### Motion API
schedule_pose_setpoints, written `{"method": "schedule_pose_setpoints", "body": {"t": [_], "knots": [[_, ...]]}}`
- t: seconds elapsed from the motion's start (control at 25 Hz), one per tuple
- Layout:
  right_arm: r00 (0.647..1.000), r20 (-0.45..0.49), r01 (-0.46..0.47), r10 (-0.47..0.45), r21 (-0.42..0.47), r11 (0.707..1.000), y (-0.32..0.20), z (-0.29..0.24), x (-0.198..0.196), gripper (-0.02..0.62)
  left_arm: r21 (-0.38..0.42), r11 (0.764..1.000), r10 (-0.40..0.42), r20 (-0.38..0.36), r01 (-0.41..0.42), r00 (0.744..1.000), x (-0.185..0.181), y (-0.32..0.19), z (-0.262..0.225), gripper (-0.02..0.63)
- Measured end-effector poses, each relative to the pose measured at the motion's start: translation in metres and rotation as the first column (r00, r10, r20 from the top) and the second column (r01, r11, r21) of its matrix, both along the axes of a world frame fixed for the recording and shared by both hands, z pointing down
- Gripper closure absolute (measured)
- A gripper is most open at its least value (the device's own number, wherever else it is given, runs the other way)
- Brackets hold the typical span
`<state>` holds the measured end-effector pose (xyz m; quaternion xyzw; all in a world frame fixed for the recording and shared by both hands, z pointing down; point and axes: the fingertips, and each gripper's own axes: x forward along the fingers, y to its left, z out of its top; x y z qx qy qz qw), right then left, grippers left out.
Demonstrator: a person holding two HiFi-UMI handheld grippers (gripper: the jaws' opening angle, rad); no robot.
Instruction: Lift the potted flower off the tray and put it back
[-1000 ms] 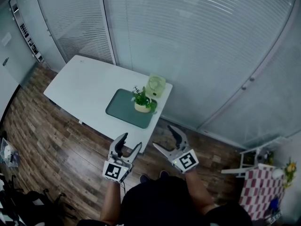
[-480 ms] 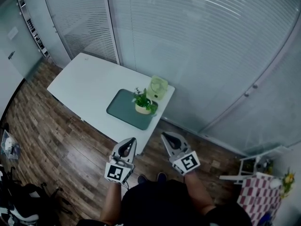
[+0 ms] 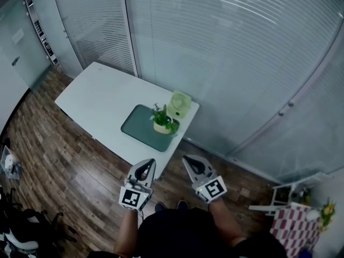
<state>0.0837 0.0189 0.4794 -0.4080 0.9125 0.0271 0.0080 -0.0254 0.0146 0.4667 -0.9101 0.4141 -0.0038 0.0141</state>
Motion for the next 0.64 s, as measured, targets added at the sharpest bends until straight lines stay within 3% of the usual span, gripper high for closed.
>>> {"method": "schedule_pose_setpoints", "body": {"t": [0.4,0.64], "knots": [[1.000,-0.006,-0.011,0.011,-0.004,1.000,0.001,-0.002,0.013,0.594,-0.019,1.000,-0.005,-0.002,0.005,1.000,-0.008,-0.003,0.003,0.600],[1.000,-0.005,-0.009,0.008,-0.020,1.000,0.002,0.000,0.014,0.594,-0.030,1.000,0.005,-0.080,-0.008,0.997,-0.007,-0.001,-0.004,0.600]]}}
